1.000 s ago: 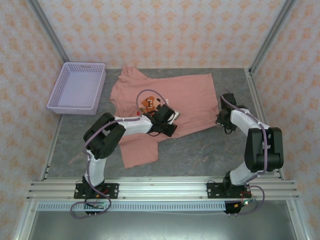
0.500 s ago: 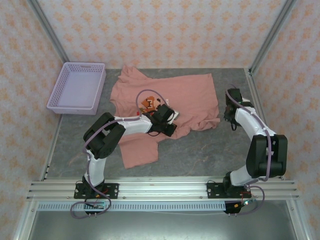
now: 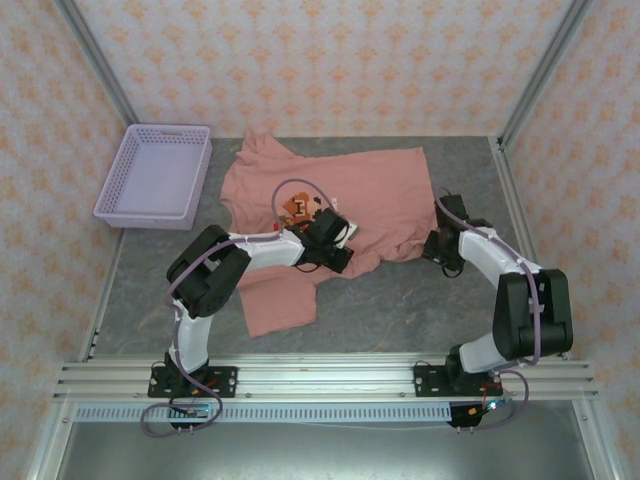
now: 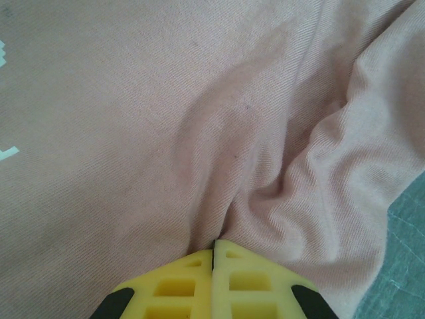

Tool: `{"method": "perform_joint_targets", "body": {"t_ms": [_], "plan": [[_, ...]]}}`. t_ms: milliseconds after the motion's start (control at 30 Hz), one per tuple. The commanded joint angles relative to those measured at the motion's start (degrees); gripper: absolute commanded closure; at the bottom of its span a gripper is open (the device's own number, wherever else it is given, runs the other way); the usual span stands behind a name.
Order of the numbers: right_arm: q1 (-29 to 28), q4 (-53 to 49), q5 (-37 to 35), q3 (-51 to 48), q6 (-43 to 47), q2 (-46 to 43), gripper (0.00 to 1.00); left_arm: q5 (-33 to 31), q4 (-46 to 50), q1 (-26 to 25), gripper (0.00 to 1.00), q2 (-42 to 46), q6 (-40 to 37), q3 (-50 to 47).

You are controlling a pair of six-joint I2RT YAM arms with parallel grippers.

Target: Fold the inside-out t-shirt

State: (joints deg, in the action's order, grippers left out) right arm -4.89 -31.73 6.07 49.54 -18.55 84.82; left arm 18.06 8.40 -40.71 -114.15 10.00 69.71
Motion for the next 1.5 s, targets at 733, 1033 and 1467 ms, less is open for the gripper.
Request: {"method": "perform_joint_targets", "body": {"t_ms": [733, 1033, 1467], "plan": [[3.7, -6.1, -8.5, -1.5, 1.7, -10.7, 1.0, -1.4, 11.2, 0.7, 1.0, -3.5, 0.0, -2.2], [3.8, -8.8, -9.4, -3.9, 0.0, -12.0, 0.98, -1.1, 11.4, 0.7, 1.0, -3.2, -0.1, -2.1], [5.1, -8.0, -7.6, -3.1, -1.5, -11.0, 0.62, -1.1, 11.8, 0.7, 1.0, -3.1, -0.2, -1.9]]}}
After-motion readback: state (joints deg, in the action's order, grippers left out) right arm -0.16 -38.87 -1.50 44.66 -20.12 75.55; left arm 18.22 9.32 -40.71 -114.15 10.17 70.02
